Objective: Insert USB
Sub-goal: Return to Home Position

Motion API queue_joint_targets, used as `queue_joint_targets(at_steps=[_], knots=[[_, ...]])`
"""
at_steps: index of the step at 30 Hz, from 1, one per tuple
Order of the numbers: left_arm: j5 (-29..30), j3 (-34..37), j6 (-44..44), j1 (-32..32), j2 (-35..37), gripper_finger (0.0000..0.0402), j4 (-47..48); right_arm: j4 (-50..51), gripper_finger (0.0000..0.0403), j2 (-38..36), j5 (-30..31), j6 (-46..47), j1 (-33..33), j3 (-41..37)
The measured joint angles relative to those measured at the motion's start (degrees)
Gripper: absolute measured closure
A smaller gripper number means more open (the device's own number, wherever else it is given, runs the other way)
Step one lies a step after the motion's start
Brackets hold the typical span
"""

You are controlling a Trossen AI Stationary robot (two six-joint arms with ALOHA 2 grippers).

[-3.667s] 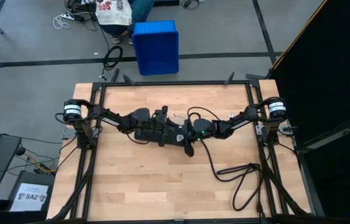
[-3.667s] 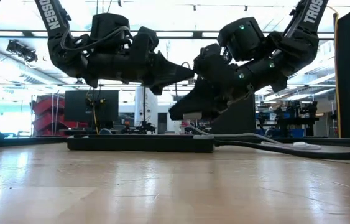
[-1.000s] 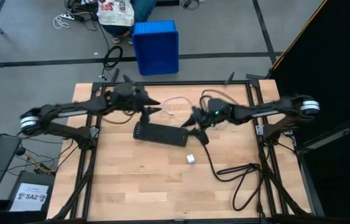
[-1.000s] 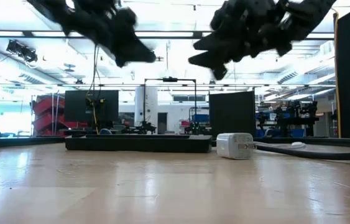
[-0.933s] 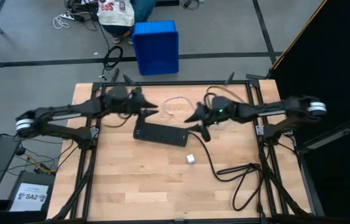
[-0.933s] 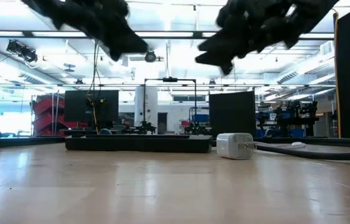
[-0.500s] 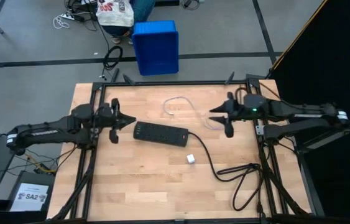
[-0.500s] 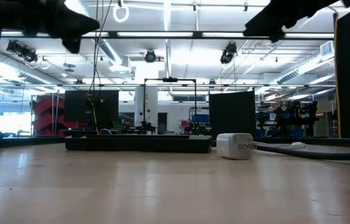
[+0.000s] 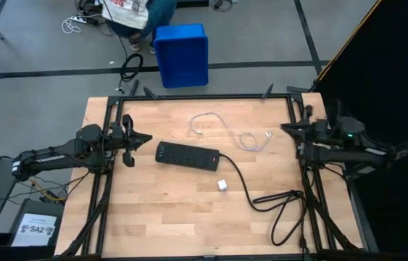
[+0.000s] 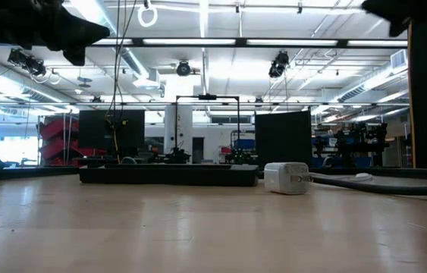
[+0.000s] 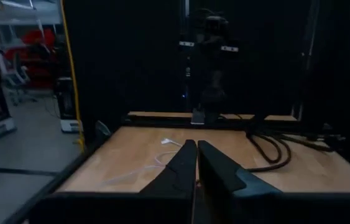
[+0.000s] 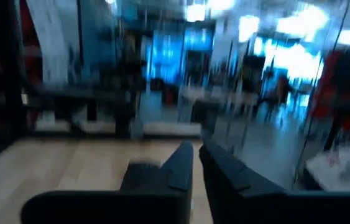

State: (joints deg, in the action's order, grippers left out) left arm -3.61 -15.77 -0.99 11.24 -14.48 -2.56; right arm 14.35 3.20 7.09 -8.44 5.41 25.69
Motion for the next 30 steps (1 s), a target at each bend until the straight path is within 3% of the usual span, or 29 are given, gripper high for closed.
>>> queue_joint_targets(at_steps=[2,7,11,16,21,25,30], knots=[[0.5,0.0,-0.9,0.1,-0.1,0.0401,-0.4,0.9,0.0399,-3.3,-1.6,-0.6,0.0,-0.4],[0.5,-0.1,-3.4,2.1,0.3,0.0402,-0.2,5.9,0.0402,0.4,-2.8,1.1,0.0,1.6],[-0.4,-0.2,-4.8,4.7,1.8,0.0402,1.1,7.6,0.0402,-1.5,-2.4,1.7,0.0,1.2],[-4.3,1.4,-4.4,7.6,2.2,0.0402,0.9,1.4,0.0402,-2.2,-1.9,2.8,0.0,-2.6],[-9.8,7.2,-2.4,9.2,2.2,0.0402,-8.7,-8.3,0.0403,-3.0,-3.4,0.8,0.0,-11.0],[-11.9,11.8,1.4,9.9,2.0,0.0402,-14.7,-15.3,0.0403,-2.8,-8.9,-0.4,0.0,-17.3],[-17.2,15.3,4.4,10.5,2.1,0.0401,-19.3,-19.2,0.0403,-2.9,-7.1,0.8,0.0,-23.6]])
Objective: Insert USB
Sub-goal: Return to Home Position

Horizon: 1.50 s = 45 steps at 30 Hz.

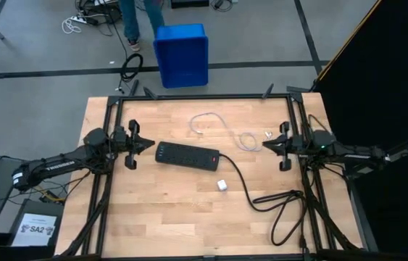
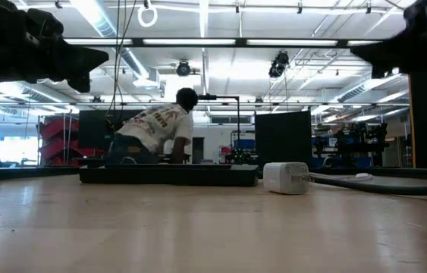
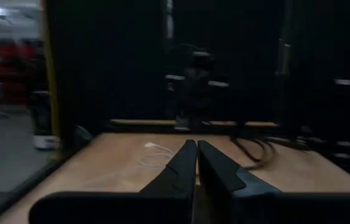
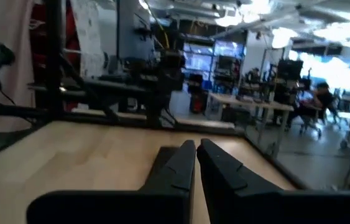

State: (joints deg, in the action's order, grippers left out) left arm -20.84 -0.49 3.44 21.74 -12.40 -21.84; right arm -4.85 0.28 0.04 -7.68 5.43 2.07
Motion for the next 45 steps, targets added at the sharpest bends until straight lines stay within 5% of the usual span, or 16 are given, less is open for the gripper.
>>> queue_joint_targets(at_steps=[4,8,14,45], knots=[[-6.4,0.0,-0.8,0.0,0.1,0.0401,0.4,3.5,0.0403,0.1,4.2,3.1,0.0,-1.5],[-10.0,0.0,-0.2,0.0,0.0,0.0401,0.5,3.4,0.0403,0.5,2.1,7.0,0.0,-1.5],[-8.6,0.0,-0.2,0.0,0.0,0.0401,0.3,3.6,0.0401,0.6,3.3,14.0,0.1,-1.5],[-7.9,0.1,-0.2,0.0,0.0,0.0401,-0.1,3.2,0.0391,0.6,3.3,14.0,0.1,-1.6]])
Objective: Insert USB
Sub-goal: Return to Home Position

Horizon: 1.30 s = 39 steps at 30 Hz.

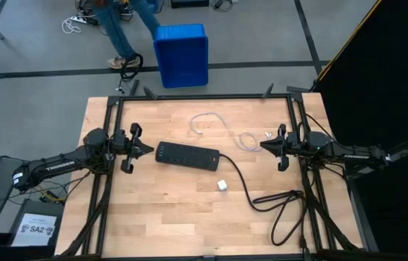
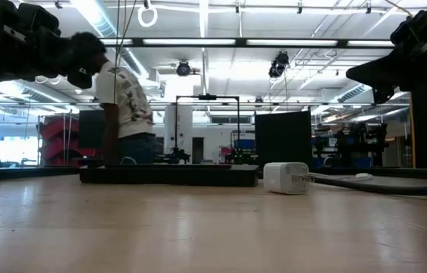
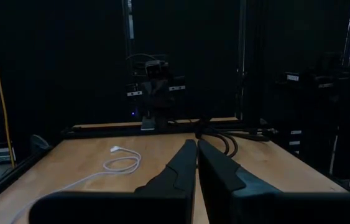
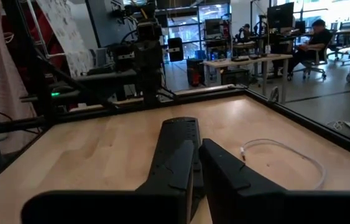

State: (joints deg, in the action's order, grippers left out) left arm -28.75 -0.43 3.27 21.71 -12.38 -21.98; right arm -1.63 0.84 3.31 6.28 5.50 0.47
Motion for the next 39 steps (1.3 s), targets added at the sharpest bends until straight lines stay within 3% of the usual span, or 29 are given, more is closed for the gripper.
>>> queue_joint_targets(at_steps=[39], knots=[[0.0,0.0,0.0,0.0,0.0,0.0401,0.0,0.0,0.0397,0.0,0.0,0.0,0.0,-0.1]])
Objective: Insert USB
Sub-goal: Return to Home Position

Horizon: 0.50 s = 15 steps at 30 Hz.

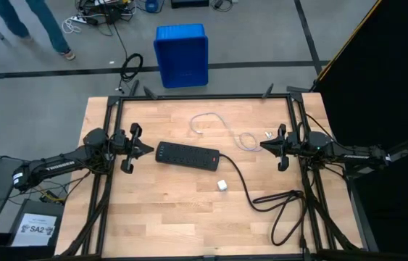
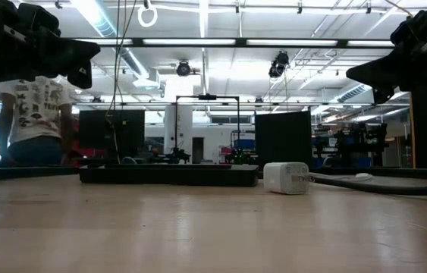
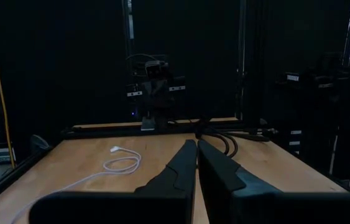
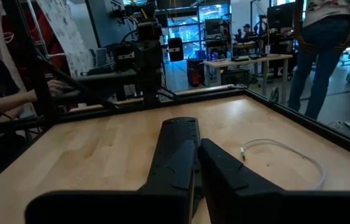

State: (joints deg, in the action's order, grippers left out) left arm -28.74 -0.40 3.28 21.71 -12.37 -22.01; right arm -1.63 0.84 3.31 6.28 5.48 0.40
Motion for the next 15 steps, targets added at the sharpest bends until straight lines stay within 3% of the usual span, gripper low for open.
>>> queue_joint_targets(at_steps=[15], knots=[[0.0,0.0,0.0,0.0,0.0,0.0401,0.0,0.0,0.0392,0.0,0.0,0.0,0.0,0.0]])
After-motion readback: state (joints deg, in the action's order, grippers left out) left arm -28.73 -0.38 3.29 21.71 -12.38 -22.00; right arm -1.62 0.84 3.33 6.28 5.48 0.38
